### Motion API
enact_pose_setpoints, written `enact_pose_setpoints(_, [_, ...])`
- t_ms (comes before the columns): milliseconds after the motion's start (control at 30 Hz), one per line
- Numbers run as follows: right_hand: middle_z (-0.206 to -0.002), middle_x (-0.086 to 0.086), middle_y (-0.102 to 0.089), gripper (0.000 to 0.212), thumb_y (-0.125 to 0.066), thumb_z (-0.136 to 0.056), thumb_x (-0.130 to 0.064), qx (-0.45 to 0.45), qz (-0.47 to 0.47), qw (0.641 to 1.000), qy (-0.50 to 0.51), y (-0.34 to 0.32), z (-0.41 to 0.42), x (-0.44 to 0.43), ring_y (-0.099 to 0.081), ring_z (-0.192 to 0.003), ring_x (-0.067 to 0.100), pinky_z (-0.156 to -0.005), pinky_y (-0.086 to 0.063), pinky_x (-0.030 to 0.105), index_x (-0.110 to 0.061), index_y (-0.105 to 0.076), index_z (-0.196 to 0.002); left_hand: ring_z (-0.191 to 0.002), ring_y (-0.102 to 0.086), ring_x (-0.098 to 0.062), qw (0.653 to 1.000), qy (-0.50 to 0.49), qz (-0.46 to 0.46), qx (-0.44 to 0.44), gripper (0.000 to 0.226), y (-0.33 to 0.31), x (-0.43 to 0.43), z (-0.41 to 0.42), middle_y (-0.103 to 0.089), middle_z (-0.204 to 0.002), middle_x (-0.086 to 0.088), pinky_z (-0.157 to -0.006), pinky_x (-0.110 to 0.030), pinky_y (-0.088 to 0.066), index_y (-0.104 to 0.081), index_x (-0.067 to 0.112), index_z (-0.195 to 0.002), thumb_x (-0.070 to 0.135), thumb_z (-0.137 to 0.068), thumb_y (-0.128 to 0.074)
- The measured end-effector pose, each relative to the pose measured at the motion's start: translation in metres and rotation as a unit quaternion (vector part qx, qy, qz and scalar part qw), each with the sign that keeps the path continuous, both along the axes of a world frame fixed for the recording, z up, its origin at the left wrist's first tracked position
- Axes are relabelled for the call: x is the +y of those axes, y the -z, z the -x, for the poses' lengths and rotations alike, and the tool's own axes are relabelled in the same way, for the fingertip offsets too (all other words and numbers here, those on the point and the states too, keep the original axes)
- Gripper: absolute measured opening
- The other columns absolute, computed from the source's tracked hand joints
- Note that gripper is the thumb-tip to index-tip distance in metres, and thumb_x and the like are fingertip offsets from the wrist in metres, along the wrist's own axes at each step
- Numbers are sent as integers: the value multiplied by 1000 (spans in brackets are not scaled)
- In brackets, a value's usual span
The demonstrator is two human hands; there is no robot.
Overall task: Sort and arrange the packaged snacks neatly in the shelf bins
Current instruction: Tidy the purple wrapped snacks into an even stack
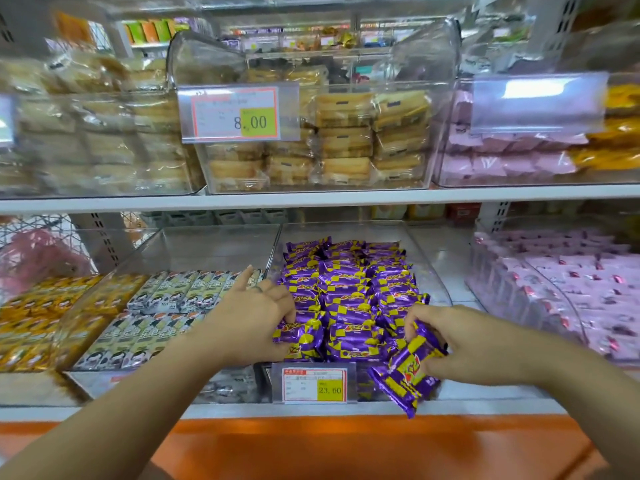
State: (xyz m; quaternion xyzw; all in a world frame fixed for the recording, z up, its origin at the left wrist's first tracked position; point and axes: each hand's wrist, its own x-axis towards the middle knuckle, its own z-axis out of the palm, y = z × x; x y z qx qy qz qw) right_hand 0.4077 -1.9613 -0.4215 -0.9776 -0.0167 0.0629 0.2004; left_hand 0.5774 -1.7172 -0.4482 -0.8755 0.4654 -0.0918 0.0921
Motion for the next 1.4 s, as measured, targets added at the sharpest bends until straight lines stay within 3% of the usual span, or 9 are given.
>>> enact_pose_setpoints(167, [-76,8,-58,26,-68,-75,-23,10,-56,998,-5,-2,1,-1,-49,-68,21,-68,-44,39,-33,-49,-89,-134,-33,-10,1000,4,13,1,34,2,2,0,-47,-123,15,-116,-45,2,-51,35,-110,56,-84,-50])
enact_pose_setpoints(300, [-84,15,-57,27,-66,-64,-43,-41,-149,988,-11,-9,0,3,-54,-74,31,-77,-48,51,-42,-52,-87,-136,-26,-9,999,12,38,3,34,3,4,-2,-44,-128,16,-116,-46,4,-53,35,-109,57,-83,-51])
enact_pose_setpoints(500, [-86,-9,-57,36,-72,-77,-14,-137,-160,977,-36,-1,-10,22,-53,-76,16,-75,-47,34,-38,-50,-91,-139,-30,-18,995,40,91,-6,37,9,8,-5,-53,-121,11,-114,-51,-4,-63,29,-93,58,-71,-56])
enact_pose_setpoints(633, [-89,-8,-62,30,-67,-73,-26,-195,-136,971,-26,0,-15,36,-59,-83,22,-77,-48,43,-43,-47,-88,-141,-20,-13,995,28,97,14,37,8,8,-4,-47,-126,14,-115,-47,4,-63,30,-100,56,-75,-60])
enact_pose_setpoints(767, [-88,-10,-62,35,-75,-75,-17,-263,-212,940,52,5,-26,53,-60,-87,16,-81,-47,38,-35,-46,-79,-142,-14,-11,998,3,67,18,43,5,6,-3,-41,-132,14,-117,-47,3,-63,25,-104,59,-78,-58])
enact_pose_setpoints(900, [-90,-20,-59,37,-74,-77,-14,-247,-286,924,64,30,-43,79,-60,-93,1,-88,-49,32,-35,-45,-84,-134,-38,-18,996,22,70,-47,58,10,8,-6,-53,-124,7,-112,-53,-13,-72,20,-99,66,-67,-57])
enact_pose_setpoints(1067, [-94,-15,-59,34,-71,-81,-18,-214,-212,953,31,52,-46,82,-61,-94,13,-89,-49,33,-36,-43,-88,-143,-11,-13,998,-4,60,31,50,2,8,-1,-39,-134,12,-116,-49,2,-59,28,-114,55,-72,-66])
enact_pose_setpoints(1300, [-97,-15,-62,27,-73,-80,-24,-187,-87,978,-11,42,-51,78,-57,-90,3,-85,-48,28,-35,-51,-92,-144,-7,-12,997,-5,56,56,37,1,11,2,-37,-137,12,-118,-49,0,-58,37,-118,45,-83,-63])
enact_pose_setpoints(1400, [-106,-14,-64,21,-64,-87,-26,-178,-16,983,-35,38,-53,83,-56,-91,5,-83,-45,23,-31,-59,-108,-143,-14,-12,993,7,63,102,34,-9,19,1,-37,-142,10,-117,-43,-15,-56,38,-127,35,-94,-53])
